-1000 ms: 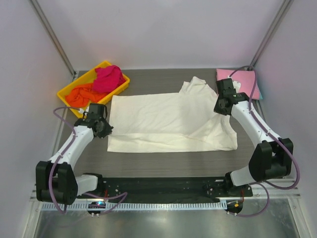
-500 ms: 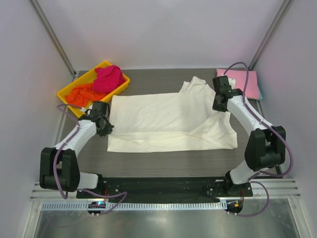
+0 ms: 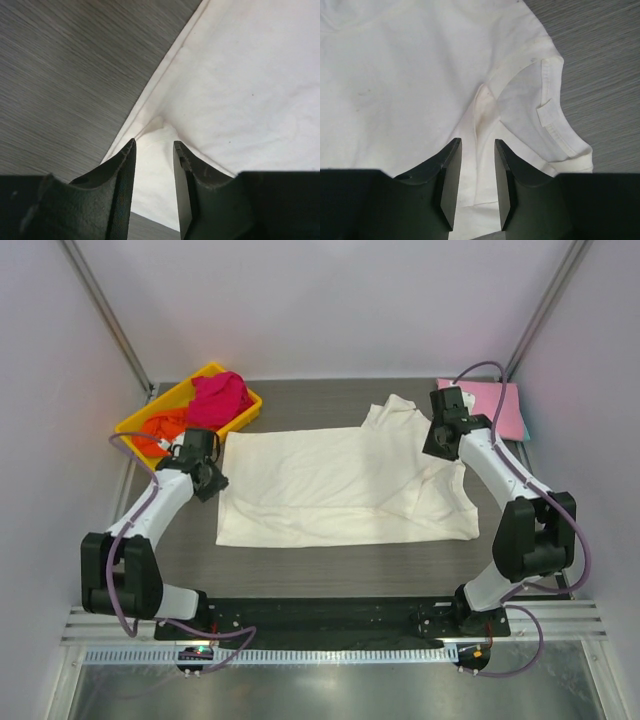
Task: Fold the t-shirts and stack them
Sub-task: Fold the tshirt
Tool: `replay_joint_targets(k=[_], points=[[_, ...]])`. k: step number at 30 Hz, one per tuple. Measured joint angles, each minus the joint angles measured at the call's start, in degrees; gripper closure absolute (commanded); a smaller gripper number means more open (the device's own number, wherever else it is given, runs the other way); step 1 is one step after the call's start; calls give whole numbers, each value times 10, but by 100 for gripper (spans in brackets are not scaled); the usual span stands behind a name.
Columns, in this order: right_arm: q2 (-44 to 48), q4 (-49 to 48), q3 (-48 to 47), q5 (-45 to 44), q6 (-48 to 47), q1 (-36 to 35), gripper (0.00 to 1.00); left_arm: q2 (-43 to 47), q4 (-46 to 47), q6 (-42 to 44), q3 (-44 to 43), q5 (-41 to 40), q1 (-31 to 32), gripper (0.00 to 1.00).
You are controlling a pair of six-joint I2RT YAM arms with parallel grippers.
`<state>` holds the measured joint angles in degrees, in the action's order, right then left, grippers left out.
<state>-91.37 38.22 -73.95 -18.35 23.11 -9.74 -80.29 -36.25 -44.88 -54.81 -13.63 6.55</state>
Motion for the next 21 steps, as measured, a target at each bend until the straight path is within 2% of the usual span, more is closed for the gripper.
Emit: replay_joint_targets(k=[1,5,9,15,21], points=[[2,0,0,12,8,0,58,10,0,4,-4,-1,2,60],[24,4,18,64,35,-2,57,65,-2,13,-2,7,17,57],[61,-5,76,113,71,-9,57,115,18,14,44,41,23,57],[68,-35,162,154,115,-16,58,93,21,3,118,72,23,57],[68,-50,189,150,129,-17,60,80,19,-1,139,58,23,58]])
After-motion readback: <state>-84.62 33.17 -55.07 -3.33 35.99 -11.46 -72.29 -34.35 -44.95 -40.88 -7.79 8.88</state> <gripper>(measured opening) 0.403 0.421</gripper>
